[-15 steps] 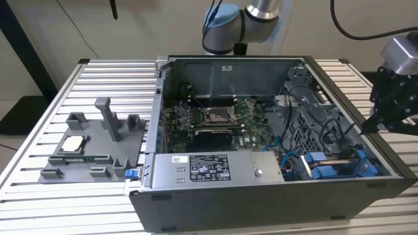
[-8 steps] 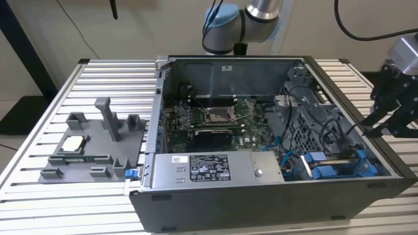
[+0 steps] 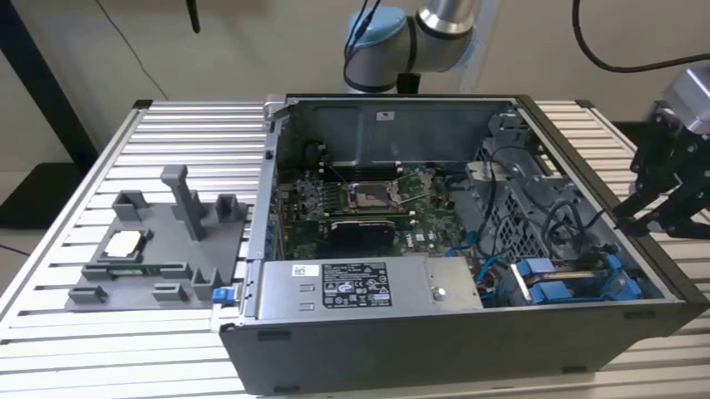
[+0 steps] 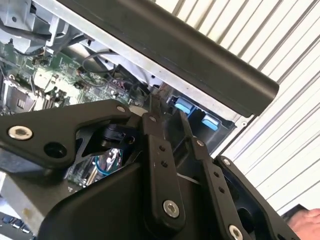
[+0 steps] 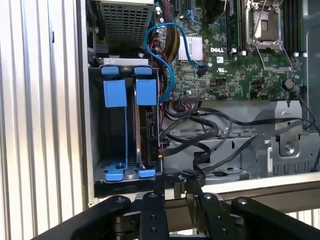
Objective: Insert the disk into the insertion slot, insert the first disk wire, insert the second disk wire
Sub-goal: 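Insert the second disk wire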
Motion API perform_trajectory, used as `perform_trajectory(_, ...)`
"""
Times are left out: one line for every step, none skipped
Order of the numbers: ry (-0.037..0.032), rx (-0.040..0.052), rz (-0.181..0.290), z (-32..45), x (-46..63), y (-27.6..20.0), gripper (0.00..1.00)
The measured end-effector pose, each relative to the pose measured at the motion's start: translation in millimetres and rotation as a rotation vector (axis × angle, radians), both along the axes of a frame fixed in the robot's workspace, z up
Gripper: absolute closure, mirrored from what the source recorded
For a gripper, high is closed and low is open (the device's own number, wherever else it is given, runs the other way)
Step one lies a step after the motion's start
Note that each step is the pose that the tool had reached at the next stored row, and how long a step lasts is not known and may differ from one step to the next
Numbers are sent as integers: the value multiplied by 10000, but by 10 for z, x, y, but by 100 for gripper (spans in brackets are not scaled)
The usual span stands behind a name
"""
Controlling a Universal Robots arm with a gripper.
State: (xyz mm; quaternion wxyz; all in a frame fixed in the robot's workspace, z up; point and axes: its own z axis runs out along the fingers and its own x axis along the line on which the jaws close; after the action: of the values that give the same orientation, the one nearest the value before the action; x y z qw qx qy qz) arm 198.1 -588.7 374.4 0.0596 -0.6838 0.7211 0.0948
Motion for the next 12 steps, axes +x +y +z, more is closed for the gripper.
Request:
perform_trajectory(1,147,-18,0,0,0,68)
perform_trajectory(2,306,-36,0,0,0,68)
perform_trajectory(3,459,-52,0,0,0,71)
perform_trajectory(5,618,-70,0,0,0,71)
perform_trajectory(6,735,-86,-1,0,-3,78)
perform_trajectory(9,822,-101,-2,0,-10,78)
perform_trajectory(12,841,-109,-3,0,-23,78)
perform_trajectory(13,841,-113,-4,0,-36,78)
perform_trajectory(12,841,-117,-4,0,-46,78)
perform_trajectory(12,841,-120,-5,0,-56,78)
perform_trajectory(12,841,-122,-6,0,-63,78)
perform_trajectory(12,841,-123,-6,0,-68,80)
